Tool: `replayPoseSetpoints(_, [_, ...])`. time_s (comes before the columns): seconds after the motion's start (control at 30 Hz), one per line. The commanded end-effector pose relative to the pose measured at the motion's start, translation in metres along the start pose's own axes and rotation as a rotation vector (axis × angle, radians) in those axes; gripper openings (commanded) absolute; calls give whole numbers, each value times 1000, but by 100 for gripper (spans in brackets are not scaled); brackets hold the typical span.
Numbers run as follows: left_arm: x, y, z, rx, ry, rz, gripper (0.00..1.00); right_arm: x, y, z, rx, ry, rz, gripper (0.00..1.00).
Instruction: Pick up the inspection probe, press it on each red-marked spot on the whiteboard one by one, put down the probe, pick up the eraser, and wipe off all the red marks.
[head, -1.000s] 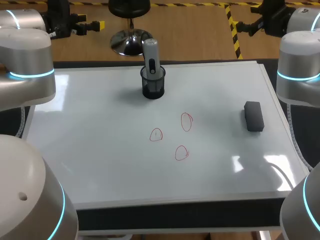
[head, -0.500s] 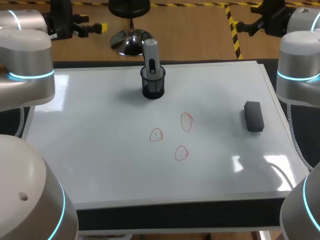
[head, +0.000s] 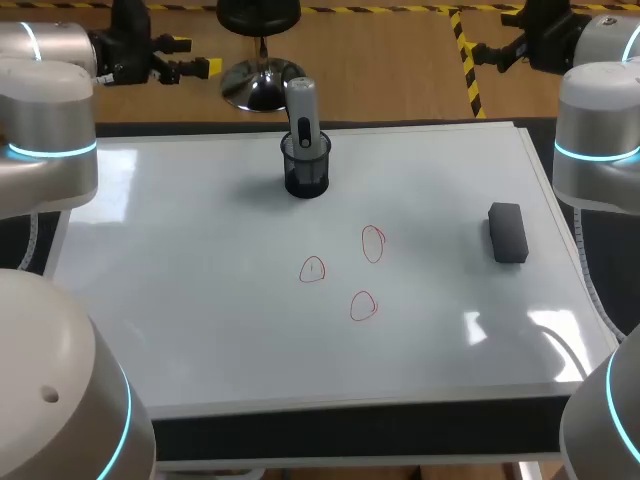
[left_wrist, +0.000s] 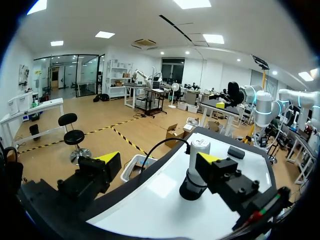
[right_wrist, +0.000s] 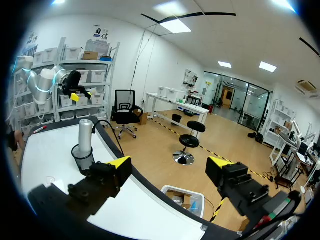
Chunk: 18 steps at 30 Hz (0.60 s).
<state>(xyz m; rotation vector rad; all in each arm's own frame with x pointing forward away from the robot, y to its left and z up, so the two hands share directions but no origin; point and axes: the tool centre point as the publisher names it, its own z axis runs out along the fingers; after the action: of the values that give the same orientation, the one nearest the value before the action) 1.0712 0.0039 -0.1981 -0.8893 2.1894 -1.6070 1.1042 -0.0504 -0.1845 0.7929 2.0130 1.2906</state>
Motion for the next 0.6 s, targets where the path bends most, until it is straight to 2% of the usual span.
replayPoseSetpoints(0.03, [0,2,5,-12,48,14,100,0,0,0,0,0,0,100])
replayPoseSetpoints(0.6, [24,15,31,-33,271,78,100,0,0,0,0,0,0,100])
